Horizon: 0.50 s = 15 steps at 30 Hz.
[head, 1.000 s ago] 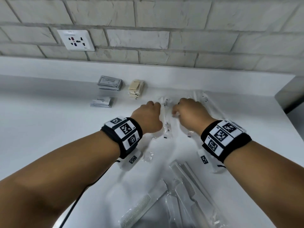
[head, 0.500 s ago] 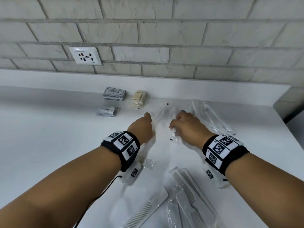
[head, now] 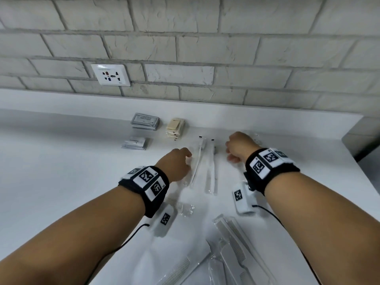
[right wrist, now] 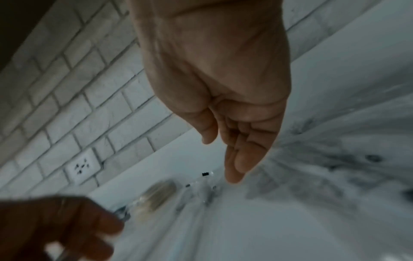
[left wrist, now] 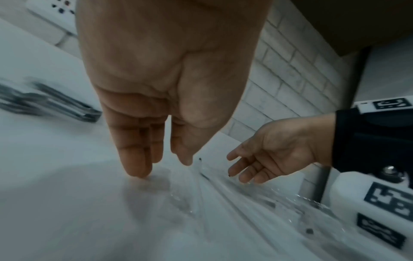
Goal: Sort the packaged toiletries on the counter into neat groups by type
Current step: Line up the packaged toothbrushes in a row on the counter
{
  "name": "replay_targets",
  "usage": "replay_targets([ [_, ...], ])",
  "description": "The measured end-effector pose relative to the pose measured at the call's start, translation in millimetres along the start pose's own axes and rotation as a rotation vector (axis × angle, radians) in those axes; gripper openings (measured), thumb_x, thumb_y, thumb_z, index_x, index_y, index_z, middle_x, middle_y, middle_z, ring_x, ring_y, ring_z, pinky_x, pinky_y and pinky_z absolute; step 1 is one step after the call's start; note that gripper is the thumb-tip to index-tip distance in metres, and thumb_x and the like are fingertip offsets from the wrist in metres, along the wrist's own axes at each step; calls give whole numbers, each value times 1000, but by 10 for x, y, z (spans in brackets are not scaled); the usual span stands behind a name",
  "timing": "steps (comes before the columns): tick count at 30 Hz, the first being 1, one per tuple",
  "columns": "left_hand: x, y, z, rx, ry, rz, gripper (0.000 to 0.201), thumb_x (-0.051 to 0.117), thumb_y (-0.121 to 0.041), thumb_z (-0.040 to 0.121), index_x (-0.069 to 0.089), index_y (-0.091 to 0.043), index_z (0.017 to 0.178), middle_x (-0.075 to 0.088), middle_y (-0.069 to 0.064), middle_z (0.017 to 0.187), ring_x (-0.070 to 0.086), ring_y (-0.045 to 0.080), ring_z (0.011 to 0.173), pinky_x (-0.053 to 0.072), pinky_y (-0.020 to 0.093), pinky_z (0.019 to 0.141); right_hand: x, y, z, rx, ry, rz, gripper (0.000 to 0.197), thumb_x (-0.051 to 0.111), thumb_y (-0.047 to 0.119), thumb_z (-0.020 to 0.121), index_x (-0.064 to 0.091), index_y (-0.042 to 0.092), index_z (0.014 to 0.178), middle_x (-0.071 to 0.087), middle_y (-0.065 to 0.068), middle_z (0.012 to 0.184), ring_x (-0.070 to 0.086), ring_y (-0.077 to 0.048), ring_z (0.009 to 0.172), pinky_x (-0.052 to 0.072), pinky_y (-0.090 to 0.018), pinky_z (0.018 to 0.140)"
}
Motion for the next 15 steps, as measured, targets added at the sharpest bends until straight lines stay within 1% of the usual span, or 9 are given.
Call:
replay_targets([
  [2, -6, -3, -43, 119, 48, 136, 49, 50, -25, 93, 39, -21, 140, 42, 0, 144, 48, 20, 125, 39, 28, 98, 33, -100, -58, -50, -5, -149, 39, 44, 9, 95, 46, 2, 134, 59, -18, 118, 58, -26, 93, 53, -38, 87],
  [4, 12, 0, -98, 196, 163, 291, 60, 46, -30, 97, 22, -17, 150, 23, -3, 156, 28, 17, 142, 25, 30, 113, 76, -133, -250, -148, -29, -314, 44, 47, 17, 96, 43, 14, 139, 52, -11, 137, 55, -26, 114, 44, -35, 100],
  [5, 28, 5, -121, 232, 216, 358, 63, 44, -32, 98, 16, -14, 152, 16, -4, 158, 20, 16, 145, 19, 31, 118, 128, -134, -364, -216, -21, -417, 47, 49, 21, 96, 41, 17, 142, 49, -9, 142, 51, -26, 123, 41, -35, 104],
  [7, 70, 15, -146, 260, 284, 401, 70, 45, -36, 98, 10, -11, 152, 6, -1, 161, 15, 16, 146, 18, 34, 119, 242, -145, -585, -323, 64, -581, 55, 51, 28, 96, 34, 19, 147, 38, -4, 152, 39, -24, 136, 33, -36, 111],
  [8, 91, 14, -154, 245, 305, 395, 73, 46, -37, 97, 5, -13, 153, 1, -2, 161, 14, 17, 147, 19, 35, 118, 307, -147, -663, -346, 128, -652, 59, 50, 30, 96, 28, 19, 150, 28, -2, 157, 33, -23, 141, 28, -36, 113],
  [9, 110, 5, -156, 242, 314, 393, 75, 46, -37, 98, 2, -14, 153, -3, -2, 161, 13, 18, 147, 20, 36, 118, 372, -159, -694, -351, 188, -717, 63, 50, 32, 97, 22, 18, 152, 19, 0, 160, 29, -22, 143, 26, -35, 114],
  [11, 124, -26, -133, 238, 311, 391, 76, 47, -34, 98, -1, -14, 153, -5, -2, 161, 11, 19, 147, 22, 38, 117, 473, -154, -687, -340, 263, -799, 68, 50, 33, 97, 16, 16, 153, 5, 2, 162, 30, -24, 142, 31, -36, 112],
  [13, 104, -47, -78, 225, 302, 366, 76, 48, -33, 97, 0, -14, 153, -4, -1, 161, 13, 19, 147, 23, 37, 117, 543, -116, -583, -336, 262, -814, 71, 50, 31, 97, 11, 14, 154, -3, 2, 162, 31, -24, 141, 34, -36, 109],
  [15, 58, -29, 7, 197, 277, 341, 77, 50, -33, 96, 3, -14, 153, 0, 0, 161, 20, 19, 145, 26, 37, 115, 590, -46, -444, -335, 247, -791, 74, 51, 30, 96, 8, 14, 154, -6, 1, 162, 27, -22, 143, 33, -36, 109],
])
Point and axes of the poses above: each hand's wrist, its own z-axis towards the middle knuckle, its own x-axis out of the palm, y = z × x, the point moved 1 cm from there along z, towards the middle knuckle
